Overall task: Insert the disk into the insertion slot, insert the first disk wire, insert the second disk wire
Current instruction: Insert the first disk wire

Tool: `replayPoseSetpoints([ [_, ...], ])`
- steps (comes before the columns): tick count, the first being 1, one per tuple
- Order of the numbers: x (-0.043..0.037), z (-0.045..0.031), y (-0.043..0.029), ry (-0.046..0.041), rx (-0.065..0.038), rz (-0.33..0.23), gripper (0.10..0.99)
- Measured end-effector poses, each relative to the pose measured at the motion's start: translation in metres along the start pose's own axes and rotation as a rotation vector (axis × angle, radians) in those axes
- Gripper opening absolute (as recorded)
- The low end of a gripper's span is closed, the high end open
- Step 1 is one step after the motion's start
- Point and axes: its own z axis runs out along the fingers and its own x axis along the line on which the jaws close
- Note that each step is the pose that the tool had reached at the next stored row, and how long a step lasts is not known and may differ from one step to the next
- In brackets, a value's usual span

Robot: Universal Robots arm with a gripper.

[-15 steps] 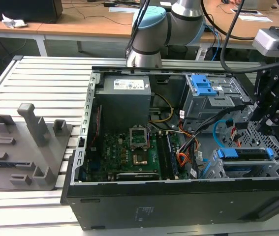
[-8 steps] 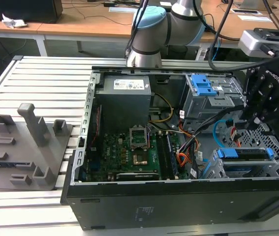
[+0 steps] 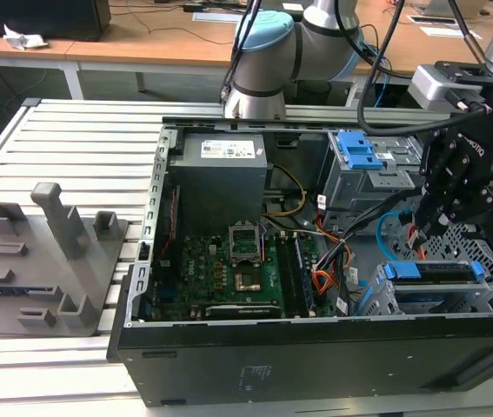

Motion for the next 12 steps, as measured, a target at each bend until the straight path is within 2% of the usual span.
replayPoseSetpoints([
  [4, 0.0000, 0.0001, 0.0000, 0.0001, 0.000, 0.000, 0.345],
  [5, 0.0000, 0.0001, 0.0000, 0.0002, 0.000, 0.000, 0.216],
  [6, 0.0000, 0.0001, 0.0000, 0.0003, 0.000, 0.000, 0.169],
  [12, 0.0007, 0.0002, -0.0001, 0.0005, 0.000, 0.000, 0.169],
])
